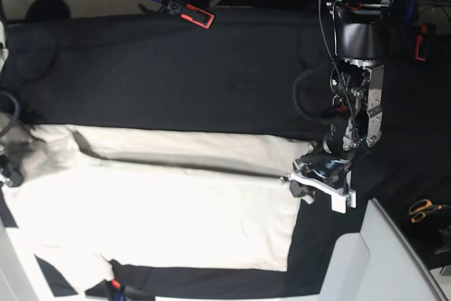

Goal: Fold the T-shirt properly
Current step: 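Drag the held hem corner across the shirt body with left gripper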

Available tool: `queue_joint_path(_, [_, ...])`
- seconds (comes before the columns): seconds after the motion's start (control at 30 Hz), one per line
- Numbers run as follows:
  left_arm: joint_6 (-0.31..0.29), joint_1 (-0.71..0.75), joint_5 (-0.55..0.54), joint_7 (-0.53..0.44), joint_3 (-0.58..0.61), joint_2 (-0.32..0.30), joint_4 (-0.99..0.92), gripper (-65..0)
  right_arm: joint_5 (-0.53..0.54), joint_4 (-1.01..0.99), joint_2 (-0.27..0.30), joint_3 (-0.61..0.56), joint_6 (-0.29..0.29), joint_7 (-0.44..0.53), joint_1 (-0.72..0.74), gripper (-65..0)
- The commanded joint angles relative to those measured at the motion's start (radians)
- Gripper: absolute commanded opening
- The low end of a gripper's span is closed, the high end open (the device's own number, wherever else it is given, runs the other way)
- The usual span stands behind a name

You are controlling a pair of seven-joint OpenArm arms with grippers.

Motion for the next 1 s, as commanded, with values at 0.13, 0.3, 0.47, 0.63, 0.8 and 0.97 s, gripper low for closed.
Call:
queue_joint_path(0.13, [-0.008, -0.034, -0.007, -0.025, -0.003, -0.008, 0.003, -65.0, 0.022, 0.013, 0.022, -0.092, 0.009, 0.026, 0.050, -64.5])
queue_joint_path(0.3, [-0.008, -0.048, -0.007, -0.025, -0.003, -0.009, -0.002, -65.0, 0.023, 0.013, 0.010, -0.131, 0.009, 0.078, 0.051, -64.5])
queue_joint_path(0.47, [-0.008, -0.059, -0.007, -0.024, 0.010, -0.028, 0.000, -65.0, 0.020, 0.013, 0.010, -0.185, 0.009, 0.121, 0.051, -64.5])
queue_joint_path(0.63, [-0.008, -0.062, -0.007, -0.024, 0.010, -0.028, -0.002, -65.0, 0.023, 0.011, 0.010, -0.248, 0.009, 0.167, 0.051, -64.5])
queue_joint_path(0.8, [-0.008, -0.062, -0.007, -0.024, 0.010, -0.028, -0.003, -65.0, 0.027, 0.011, 0.008, -0.245, 0.009, 0.170, 0.053, -64.2])
queue_joint_path(0.97, [-0.008, -0.077, -0.007, -0.024, 0.010, -0.028, 0.001, -62.9, 0.028, 0.011, 0.008, -0.245, 0.009, 0.248, 0.053, -51.8])
